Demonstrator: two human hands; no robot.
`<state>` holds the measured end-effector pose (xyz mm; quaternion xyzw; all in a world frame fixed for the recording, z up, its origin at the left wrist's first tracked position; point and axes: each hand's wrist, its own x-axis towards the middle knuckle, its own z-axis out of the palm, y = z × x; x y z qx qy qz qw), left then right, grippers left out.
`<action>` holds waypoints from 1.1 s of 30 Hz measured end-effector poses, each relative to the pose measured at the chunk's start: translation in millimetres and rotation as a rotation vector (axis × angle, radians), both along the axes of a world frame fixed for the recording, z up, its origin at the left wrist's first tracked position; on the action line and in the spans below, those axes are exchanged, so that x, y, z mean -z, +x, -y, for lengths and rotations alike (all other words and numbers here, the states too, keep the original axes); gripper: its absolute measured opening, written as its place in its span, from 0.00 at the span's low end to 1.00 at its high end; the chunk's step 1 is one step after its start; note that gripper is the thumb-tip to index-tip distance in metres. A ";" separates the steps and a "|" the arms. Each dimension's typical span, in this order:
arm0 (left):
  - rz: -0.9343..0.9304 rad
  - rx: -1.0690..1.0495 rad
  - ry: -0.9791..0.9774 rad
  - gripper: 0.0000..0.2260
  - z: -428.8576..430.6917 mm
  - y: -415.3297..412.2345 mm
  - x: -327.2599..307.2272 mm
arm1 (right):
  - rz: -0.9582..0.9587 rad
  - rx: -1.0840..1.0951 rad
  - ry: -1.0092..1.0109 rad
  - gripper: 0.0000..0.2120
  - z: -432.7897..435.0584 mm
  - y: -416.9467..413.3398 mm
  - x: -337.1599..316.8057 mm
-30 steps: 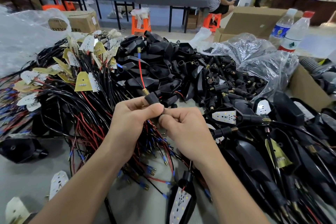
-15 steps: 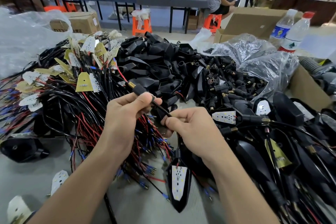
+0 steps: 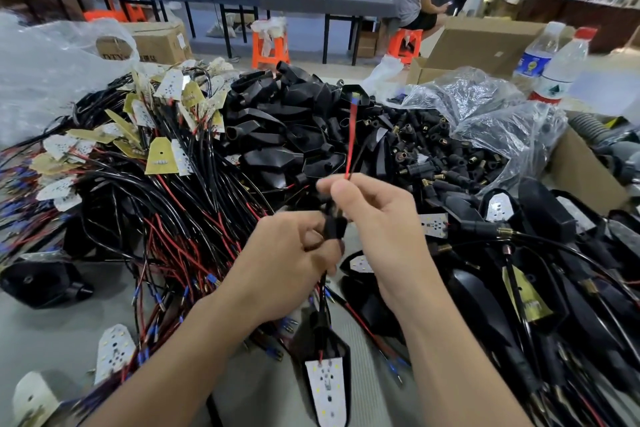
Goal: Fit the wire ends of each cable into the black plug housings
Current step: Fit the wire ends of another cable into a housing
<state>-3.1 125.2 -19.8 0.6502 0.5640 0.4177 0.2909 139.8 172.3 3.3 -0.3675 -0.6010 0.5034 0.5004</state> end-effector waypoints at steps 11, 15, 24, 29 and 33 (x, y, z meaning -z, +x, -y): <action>0.354 0.460 -0.407 0.13 -1.7 -9.0 -11.9 | -0.564 0.306 -0.249 0.24 -29.6 16.2 -3.0; 0.544 0.518 -0.545 0.11 0.8 -14.1 -16.0 | -0.579 0.383 -0.179 0.22 -33.0 21.9 -1.4; 0.827 0.400 -0.636 0.12 2.9 -14.2 -18.7 | 0.004 -0.241 -0.258 0.13 -9.9 16.1 3.6; 0.888 0.228 -0.599 0.21 -3.1 -16.3 -17.7 | -0.146 -0.007 -0.187 0.07 -15.3 18.5 4.6; 0.830 0.135 -0.503 0.19 -4.9 -22.1 -17.4 | -0.283 0.116 -0.218 0.09 -20.3 24.8 6.5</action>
